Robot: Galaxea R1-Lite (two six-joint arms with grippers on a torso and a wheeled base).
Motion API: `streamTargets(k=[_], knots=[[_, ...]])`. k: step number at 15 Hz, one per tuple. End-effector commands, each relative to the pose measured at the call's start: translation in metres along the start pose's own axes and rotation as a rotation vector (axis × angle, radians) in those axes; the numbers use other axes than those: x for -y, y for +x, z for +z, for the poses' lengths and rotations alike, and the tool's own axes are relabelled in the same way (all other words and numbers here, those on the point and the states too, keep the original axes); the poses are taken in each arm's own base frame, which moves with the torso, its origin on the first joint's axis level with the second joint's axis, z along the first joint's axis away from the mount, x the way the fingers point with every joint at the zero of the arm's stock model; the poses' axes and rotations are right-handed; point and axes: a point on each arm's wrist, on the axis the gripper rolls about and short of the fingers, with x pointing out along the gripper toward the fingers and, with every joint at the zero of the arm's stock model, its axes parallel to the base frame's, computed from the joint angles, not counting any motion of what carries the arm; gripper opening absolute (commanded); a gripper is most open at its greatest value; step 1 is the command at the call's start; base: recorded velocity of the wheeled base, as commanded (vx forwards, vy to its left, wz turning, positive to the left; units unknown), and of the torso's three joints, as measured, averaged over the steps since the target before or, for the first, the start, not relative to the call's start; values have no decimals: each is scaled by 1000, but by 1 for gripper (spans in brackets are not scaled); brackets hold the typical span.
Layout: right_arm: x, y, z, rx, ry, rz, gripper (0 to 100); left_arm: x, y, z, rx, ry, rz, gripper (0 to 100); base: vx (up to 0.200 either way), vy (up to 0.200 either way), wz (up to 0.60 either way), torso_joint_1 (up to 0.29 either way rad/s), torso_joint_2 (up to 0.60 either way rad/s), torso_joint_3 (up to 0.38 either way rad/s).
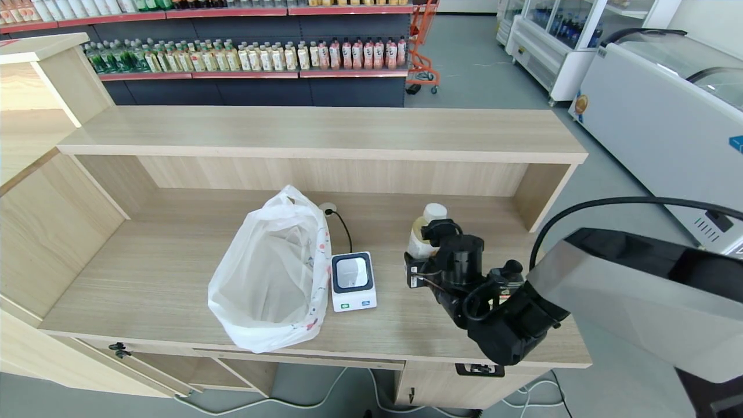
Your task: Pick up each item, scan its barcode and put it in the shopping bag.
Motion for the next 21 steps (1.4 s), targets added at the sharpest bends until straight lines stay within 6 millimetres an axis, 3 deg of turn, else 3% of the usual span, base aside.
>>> streamTargets(k=[1,3,7,8,10,13,17,21], knots=[[18,-28,41,53,55,40,0,0,0,0,-1,0,0,100,0,0,0,0,0,0],[43,-47,63,31,83,79,0,0,0,0,-1,0,0,100,0,0,0,0,0,0],[85,-100,140,98,154,219,0,0,0,0,-1,0,2,100,0,0,0,0,0,0],[97,-129,161,105,196,323,0,0,0,0,-1,0,0,100,0,0,0,0,0,0],[107,-177,180,52,276,506,0,0,0,0,-1,0,2,100,0,0,0,0,0,0],[110,-240,194,-30,309,777,0,0,0,0,-1,0,0,100,0,0,0,0,0,0],[100,-277,210,-27,295,985,0,0,0,0,-1,0,0,100,0,0,0,0,0,0],[96,-300,209,-114,302,1111,0,0,0,0,-1,0,0,100,0,0,0,0,0,0]])
